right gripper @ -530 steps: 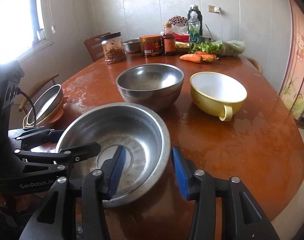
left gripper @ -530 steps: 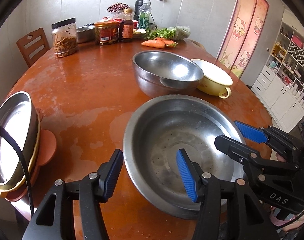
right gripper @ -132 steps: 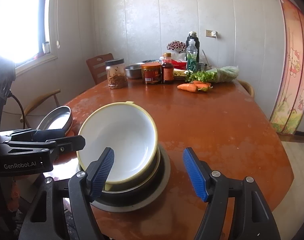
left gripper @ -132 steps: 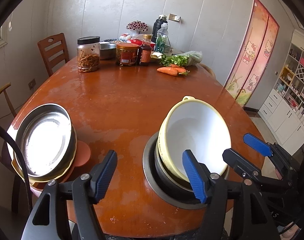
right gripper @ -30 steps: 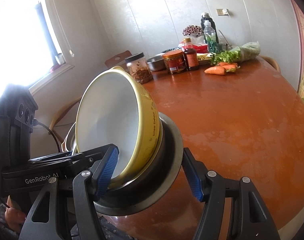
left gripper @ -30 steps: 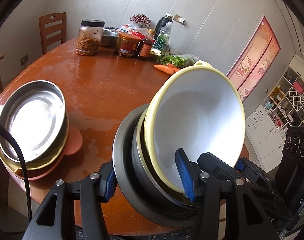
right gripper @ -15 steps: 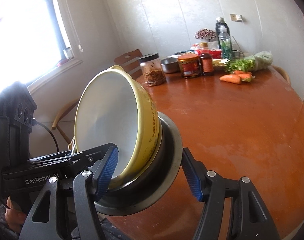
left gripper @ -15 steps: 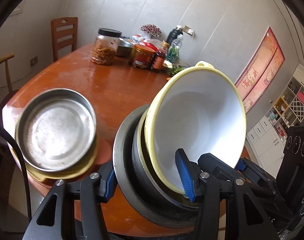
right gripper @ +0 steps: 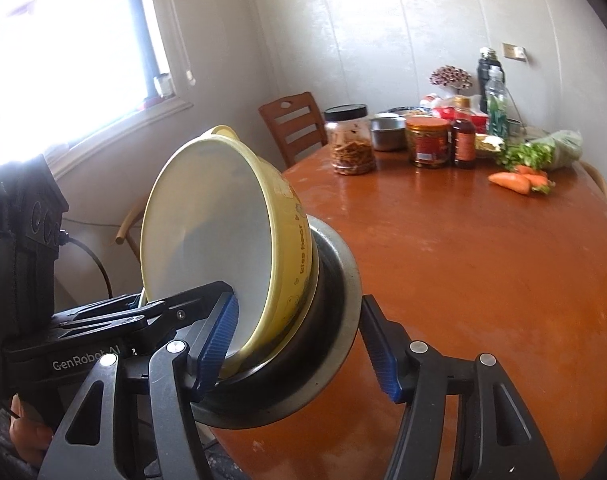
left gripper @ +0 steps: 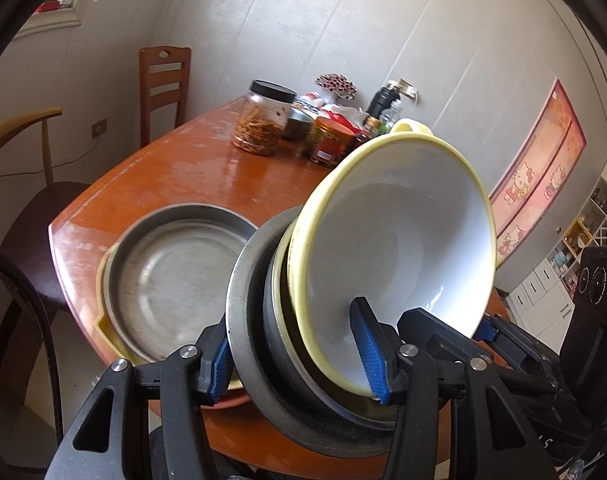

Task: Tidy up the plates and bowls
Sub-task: 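Carry the nested bowl stack toward the pan stack on the orange plate, then raise the bowl stack with both tools and bring it over the pan stack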

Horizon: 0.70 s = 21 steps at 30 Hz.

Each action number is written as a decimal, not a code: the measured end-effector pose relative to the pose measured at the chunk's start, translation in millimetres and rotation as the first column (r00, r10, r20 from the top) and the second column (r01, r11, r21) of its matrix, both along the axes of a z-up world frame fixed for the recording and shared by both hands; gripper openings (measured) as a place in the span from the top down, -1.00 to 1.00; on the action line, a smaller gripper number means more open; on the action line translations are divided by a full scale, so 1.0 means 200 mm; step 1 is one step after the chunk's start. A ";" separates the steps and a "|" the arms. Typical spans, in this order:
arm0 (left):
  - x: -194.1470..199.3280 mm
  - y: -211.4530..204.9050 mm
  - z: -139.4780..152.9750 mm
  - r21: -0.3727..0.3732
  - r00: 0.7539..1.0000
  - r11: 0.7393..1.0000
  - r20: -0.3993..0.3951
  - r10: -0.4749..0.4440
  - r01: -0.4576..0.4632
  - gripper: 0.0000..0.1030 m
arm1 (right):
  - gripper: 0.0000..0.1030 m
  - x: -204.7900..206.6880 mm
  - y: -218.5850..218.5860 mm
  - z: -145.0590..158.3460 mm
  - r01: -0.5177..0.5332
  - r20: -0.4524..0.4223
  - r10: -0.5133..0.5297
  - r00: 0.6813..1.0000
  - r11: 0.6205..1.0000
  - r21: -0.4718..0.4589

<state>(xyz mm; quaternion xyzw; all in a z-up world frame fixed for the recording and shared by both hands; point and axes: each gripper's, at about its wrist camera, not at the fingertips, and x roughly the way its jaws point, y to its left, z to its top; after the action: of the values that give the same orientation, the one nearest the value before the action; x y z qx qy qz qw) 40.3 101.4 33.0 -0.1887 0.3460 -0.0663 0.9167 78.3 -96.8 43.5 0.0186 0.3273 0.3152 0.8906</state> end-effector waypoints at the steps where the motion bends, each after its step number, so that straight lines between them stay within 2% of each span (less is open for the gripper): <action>1: 0.00 0.02 0.00 -0.002 1.000 1.000 0.000 0.005 -0.005 -0.02 | -0.25 0.01 0.02 0.00 -0.006 0.000 0.006 1.000 1.000 -0.003; 6: 0.01 0.12 -0.02 -0.020 1.000 0.999 -0.005 0.030 -0.030 -0.02 | -0.25 0.03 0.14 -0.01 -0.029 0.005 0.029 1.000 0.999 -0.019; 19: 0.03 0.28 -0.01 0.001 0.996 0.996 -0.005 0.087 -0.087 -0.02 | -0.24 0.09 0.35 -0.01 -0.076 0.022 0.077 0.997 0.996 -0.049; 21: 0.04 0.30 -0.01 -0.011 0.996 0.996 0.000 0.085 -0.085 -0.02 | -0.06 0.09 0.37 -0.01 -0.100 0.028 0.101 0.995 0.995 -0.030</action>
<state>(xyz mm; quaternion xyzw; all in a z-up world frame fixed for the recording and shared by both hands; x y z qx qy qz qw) 48.3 161.6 31.5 -0.2083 0.3370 -0.0290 0.9177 96.8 -23.6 42.4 -0.0153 0.3192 0.3552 0.8785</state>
